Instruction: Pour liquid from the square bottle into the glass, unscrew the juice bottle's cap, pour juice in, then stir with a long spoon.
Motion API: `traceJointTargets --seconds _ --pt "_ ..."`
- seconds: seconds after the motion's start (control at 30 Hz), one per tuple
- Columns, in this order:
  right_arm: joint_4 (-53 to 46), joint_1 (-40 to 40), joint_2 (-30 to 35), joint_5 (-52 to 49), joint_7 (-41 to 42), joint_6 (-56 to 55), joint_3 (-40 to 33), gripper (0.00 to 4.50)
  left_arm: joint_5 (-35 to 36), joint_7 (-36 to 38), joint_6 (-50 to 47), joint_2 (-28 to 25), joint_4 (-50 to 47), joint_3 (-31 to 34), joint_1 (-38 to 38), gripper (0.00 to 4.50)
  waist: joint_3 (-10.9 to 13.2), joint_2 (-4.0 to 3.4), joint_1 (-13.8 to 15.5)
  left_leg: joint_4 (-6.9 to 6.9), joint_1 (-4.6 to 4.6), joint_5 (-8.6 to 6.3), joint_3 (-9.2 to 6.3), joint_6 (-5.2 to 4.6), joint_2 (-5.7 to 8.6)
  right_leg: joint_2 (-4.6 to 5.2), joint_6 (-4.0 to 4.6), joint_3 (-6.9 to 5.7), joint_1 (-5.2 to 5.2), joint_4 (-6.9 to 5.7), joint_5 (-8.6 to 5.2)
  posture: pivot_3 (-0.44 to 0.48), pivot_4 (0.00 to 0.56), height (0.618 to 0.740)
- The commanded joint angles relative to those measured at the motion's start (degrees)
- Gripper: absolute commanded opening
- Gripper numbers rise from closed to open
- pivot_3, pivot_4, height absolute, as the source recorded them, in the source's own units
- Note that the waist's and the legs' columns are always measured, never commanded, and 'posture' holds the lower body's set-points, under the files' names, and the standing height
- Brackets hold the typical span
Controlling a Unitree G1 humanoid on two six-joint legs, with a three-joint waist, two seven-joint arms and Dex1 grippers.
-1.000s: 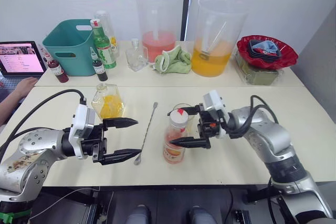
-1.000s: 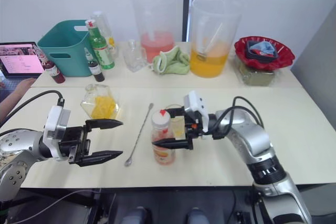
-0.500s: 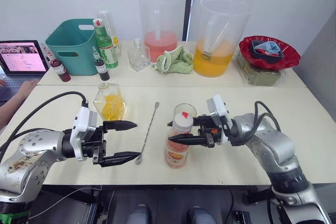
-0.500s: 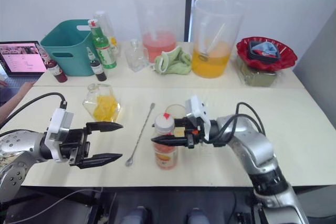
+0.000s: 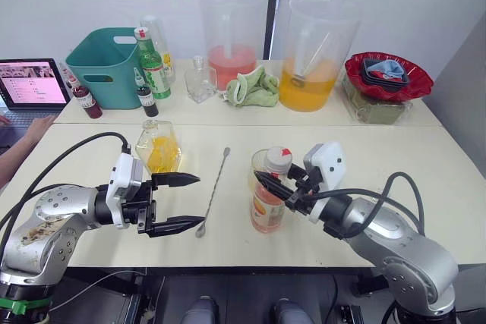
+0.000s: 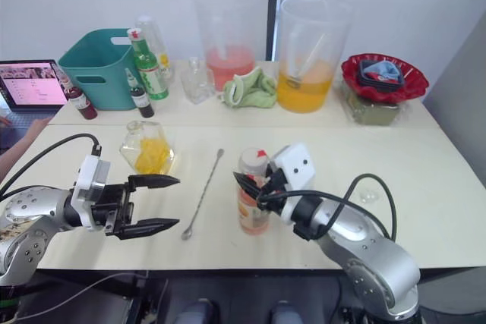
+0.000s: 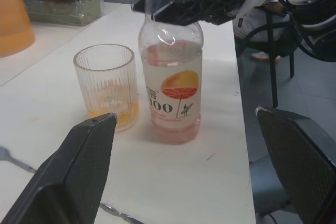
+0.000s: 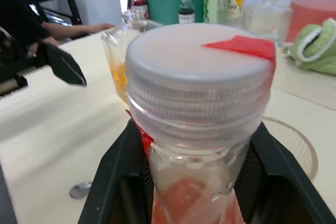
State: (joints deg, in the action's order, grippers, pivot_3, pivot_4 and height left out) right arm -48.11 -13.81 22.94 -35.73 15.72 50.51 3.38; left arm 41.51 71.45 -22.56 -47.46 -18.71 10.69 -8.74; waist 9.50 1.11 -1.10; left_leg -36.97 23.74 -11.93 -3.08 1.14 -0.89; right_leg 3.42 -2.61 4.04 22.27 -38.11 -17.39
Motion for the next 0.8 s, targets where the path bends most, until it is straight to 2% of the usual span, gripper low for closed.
traceJointTargets --seconds 0.03,0.13,0.17,0.27,0.37,0.57,0.67,0.8 --pt "-2.44 2.25 -0.29 1.58 0.13 -2.88 2.65 1.37 -0.04 1.21 0.68 -0.56 0.15 0.23 -1.20 4.50 0.00 0.00 -0.13 0.00 0.00 0.00 -0.02 0.00 -0.02 -0.02 0.00 -0.01 0.00 0.00 0.00 0.000 0.150 0.740" --pt "-1.98 3.62 -1.00 1.40 0.33 -4.03 3.01 1.37 -0.08 1.39 0.53 -0.73 0.21 0.33 -1.38 4.50 -0.01 0.01 -0.37 0.01 0.00 0.00 -0.01 0.00 -0.02 -0.02 0.00 0.00 0.00 0.00 0.00 0.000 0.150 0.740" --pt "-1.83 3.96 -1.26 0.86 0.72 -4.31 3.01 2.40 -0.11 1.47 0.49 -0.80 0.19 0.40 -1.33 4.50 -0.01 0.01 -0.44 0.01 0.00 0.00 -0.02 0.00 -0.02 -0.02 0.00 -0.01 -0.01 -0.01 0.00 0.000 0.150 0.740" --pt "-1.37 4.04 -0.73 -0.05 2.30 -4.80 2.73 3.45 -0.20 1.54 0.33 -0.81 0.04 0.66 -1.16 4.50 0.00 0.01 -0.73 0.02 -0.01 0.00 -0.03 0.00 -0.04 -0.03 0.00 -0.02 -0.01 -0.01 0.00 0.000 0.150 0.740" --pt "-0.11 2.31 1.25 -4.44 6.00 -4.45 -1.16 4.47 -0.07 1.23 0.07 -0.83 -0.25 1.02 -0.93 4.50 0.00 0.01 -0.80 0.01 0.00 0.00 -0.03 0.00 -0.01 -0.01 0.00 -0.01 -0.02 0.00 0.00 0.000 0.150 0.740" --pt "7.38 -2.76 10.03 -12.62 20.38 -5.07 -5.80 4.47 0.00 1.27 -0.21 -0.94 -0.38 0.95 -0.94 4.50 0.00 0.02 -0.82 0.00 -0.02 0.00 -0.03 -0.01 -0.02 -0.02 0.00 -0.02 -0.06 0.02 0.00 0.000 0.150 0.740" --pt "16.43 -6.20 15.37 -10.67 36.15 -8.96 -1.93 4.47 -0.38 1.58 0.03 -1.27 -0.08 0.82 -1.48 4.50 0.01 0.02 -0.94 0.01 -0.01 0.00 0.00 -0.01 -0.01 -0.01 0.00 -0.01 -0.05 0.03 0.00 0.000 0.150 0.740" --pt "27.88 -11.71 13.77 -6.92 44.66 -14.91 1.54 4.47 0.22 1.75 -0.77 -2.34 -0.44 1.58 -1.58 4.50 0.01 0.04 -1.19 0.00 -0.04 0.00 0.00 -0.01 -0.04 -0.04 0.00 -0.02 -0.06 0.03 0.00 0.000 0.150 0.740"
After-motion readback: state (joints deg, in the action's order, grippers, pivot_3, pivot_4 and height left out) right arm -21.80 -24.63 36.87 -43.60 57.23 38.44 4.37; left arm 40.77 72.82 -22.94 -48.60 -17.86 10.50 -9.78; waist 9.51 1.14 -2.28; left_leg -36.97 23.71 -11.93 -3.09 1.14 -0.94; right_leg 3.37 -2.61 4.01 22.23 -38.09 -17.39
